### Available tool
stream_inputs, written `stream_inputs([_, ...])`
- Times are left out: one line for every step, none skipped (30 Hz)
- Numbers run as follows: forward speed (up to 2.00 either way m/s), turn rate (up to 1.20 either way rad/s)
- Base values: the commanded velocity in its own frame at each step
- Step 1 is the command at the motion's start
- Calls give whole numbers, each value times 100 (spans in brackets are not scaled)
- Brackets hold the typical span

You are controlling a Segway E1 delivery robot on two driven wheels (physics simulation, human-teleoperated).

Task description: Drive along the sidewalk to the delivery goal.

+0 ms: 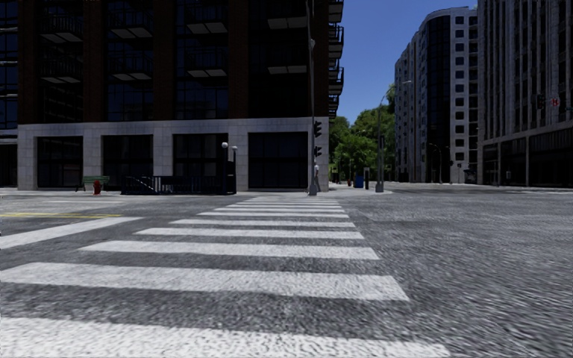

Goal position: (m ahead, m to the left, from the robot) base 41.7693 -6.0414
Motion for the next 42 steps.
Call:
stream_inputs([200,37])
stream_inputs([200,37])
stream_inputs([200,37])
stream_inputs([200,37])
stream_inputs([200,32])
stream_inputs([200,8])
stream_inputs([200,0])
stream_inputs([200,0])
stream_inputs([200,0])
stream_inputs([200,0])
stream_inputs([200,0])
stream_inputs([200,0])
stream_inputs([200,0])
stream_inputs([200,0])
stream_inputs([200,0])
stream_inputs([200,0])
stream_inputs([200,0])
stream_inputs([200,0])
stream_inputs([200,0])
stream_inputs([200,0])
stream_inputs([200,0])
stream_inputs([200,-2])
stream_inputs([200,-10])
stream_inputs([200,-10])
stream_inputs([200,-16])
stream_inputs([200,-17])
stream_inputs([200,-17])
stream_inputs([200,-17])
stream_inputs([200,-17])
stream_inputs([200,-17])
stream_inputs([200,-17])
stream_inputs([200,-17])
stream_inputs([200,-17])
stream_inputs([200,-17])
stream_inputs([200,-18])
stream_inputs([200,-18])
stream_inputs([200,-22])
stream_inputs([200,-29])
stream_inputs([200,-31])
stream_inputs([200,-31])
stream_inputs([200,-31])
stream_inputs([200,-32])
